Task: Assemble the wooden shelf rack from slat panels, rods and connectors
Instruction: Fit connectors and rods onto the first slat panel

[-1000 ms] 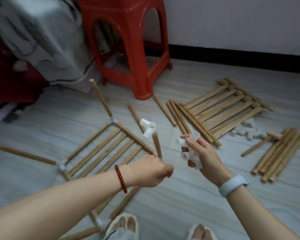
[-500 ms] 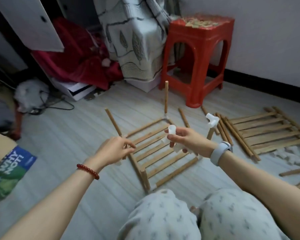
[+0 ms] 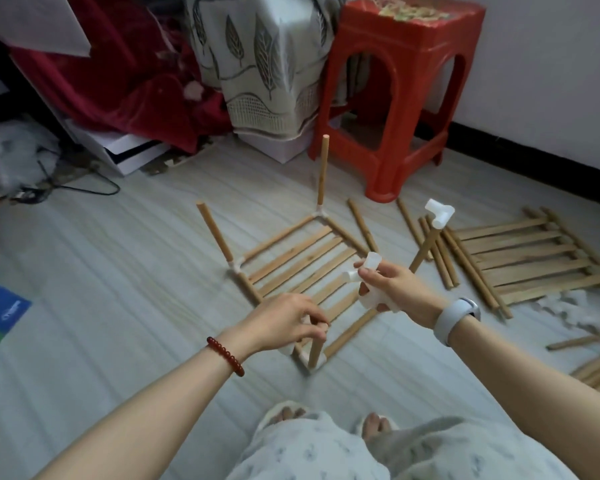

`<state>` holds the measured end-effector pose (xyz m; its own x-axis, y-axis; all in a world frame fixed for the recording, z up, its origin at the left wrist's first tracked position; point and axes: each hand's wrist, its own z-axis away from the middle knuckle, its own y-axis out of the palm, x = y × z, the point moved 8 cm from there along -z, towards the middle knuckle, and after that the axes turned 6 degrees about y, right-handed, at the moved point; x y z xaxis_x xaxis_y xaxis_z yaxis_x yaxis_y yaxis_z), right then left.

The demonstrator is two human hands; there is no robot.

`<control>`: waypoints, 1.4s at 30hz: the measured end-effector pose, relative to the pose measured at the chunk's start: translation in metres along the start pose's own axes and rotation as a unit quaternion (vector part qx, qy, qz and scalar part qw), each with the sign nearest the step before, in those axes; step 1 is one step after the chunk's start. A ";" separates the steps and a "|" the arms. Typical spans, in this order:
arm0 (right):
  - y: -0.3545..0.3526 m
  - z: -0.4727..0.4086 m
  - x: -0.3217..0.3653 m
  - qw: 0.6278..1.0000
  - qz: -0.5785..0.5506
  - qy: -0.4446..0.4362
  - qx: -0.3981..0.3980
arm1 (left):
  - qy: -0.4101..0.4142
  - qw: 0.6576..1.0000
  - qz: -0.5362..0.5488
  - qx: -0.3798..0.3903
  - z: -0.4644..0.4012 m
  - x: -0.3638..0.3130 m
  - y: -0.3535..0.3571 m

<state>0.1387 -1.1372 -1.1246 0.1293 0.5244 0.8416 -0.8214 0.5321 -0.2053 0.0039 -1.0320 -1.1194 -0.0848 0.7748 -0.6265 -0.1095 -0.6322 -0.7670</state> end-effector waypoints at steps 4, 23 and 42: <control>-0.040 -0.013 -0.026 0.996 -0.056 0.012 -0.062 | 0.022 0.999 0.021 -0.025 -0.062 -0.027 0.016; -0.105 -0.101 -0.155 0.927 -0.309 0.205 -0.057 | -0.097 0.963 0.251 -0.031 -0.164 0.065 0.101; -0.178 0.047 -0.059 0.973 -0.081 -0.081 -0.200 | 0.058 0.993 0.097 0.046 -0.216 -0.069 0.113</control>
<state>0.2510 -1.2944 -1.1143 0.1228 0.3173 0.9403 -0.5117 0.8321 -0.2139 0.2117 -1.1579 -1.1925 0.0007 0.6292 -0.7773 -0.1924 -0.7627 -0.6175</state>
